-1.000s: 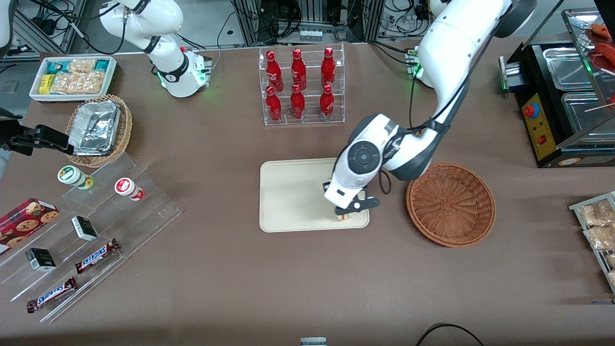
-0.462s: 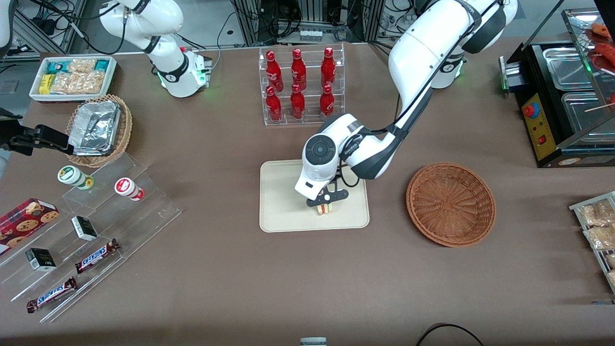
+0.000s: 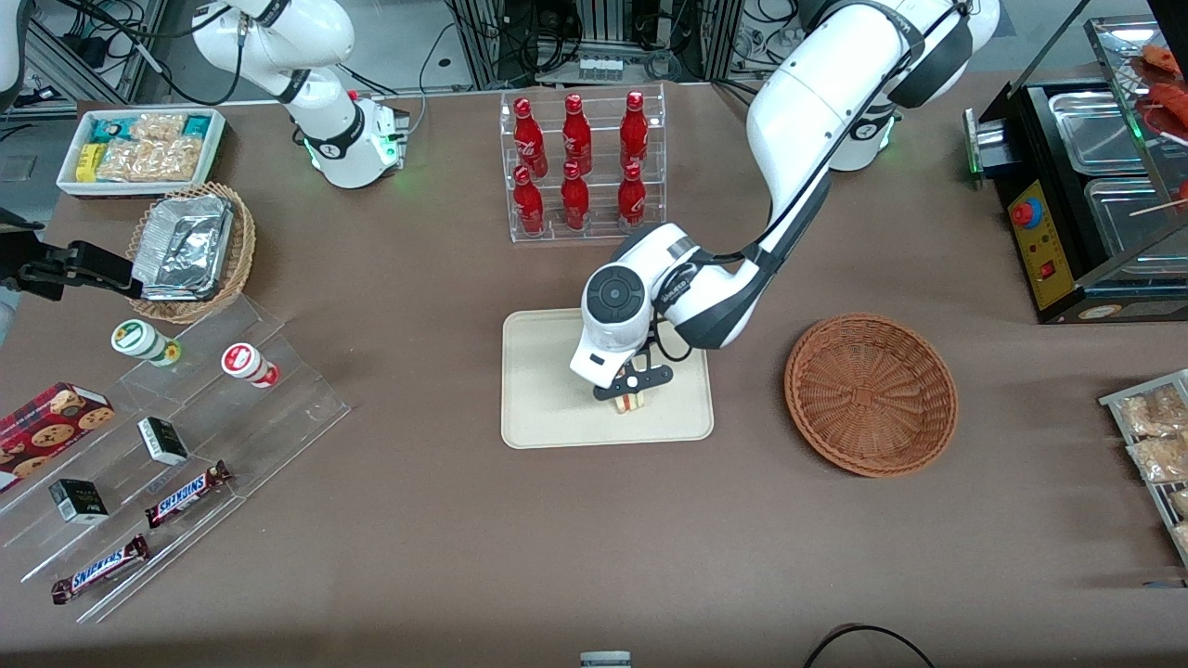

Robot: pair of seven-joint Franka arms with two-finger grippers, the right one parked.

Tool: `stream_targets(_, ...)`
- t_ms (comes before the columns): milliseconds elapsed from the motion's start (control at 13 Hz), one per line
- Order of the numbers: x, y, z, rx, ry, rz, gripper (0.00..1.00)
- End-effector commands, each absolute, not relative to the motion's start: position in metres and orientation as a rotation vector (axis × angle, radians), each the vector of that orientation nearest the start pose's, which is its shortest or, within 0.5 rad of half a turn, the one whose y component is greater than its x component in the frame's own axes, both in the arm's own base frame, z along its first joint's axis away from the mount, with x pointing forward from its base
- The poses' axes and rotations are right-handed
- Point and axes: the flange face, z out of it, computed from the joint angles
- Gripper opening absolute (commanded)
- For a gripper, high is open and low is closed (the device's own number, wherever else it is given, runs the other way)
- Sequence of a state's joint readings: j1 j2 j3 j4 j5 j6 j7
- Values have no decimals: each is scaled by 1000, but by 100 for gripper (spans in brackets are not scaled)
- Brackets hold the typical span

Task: Place sandwich from basket to tray
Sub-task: 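Lower the sandwich onto the tray and open the left gripper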

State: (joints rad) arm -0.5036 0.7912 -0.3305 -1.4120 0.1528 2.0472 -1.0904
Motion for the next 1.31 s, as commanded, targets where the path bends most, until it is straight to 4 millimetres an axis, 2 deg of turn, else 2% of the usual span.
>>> stream_targets(0, 528, -497, 246, -3073, -444, 208, 100)
stream_targets(308, 542, -491, 287, -3097, -471, 165, 100)
stream_targets(538, 552, -488, 334, -3099, -460, 135, 100)
stream_targets(692, 566, -473, 351, -3091, -496, 129, 100)
stream_targets(846, 570, -460, 386, -3118, -413, 95, 100)
stream_targets(1000, 590, -416, 410, -3085, -476, 107, 100)
stream_targets(1077, 597, -402, 419, -3085, -496, 93, 100)
stream_targets(1231, 610, -363, 421, -3068, -506, 108, 100)
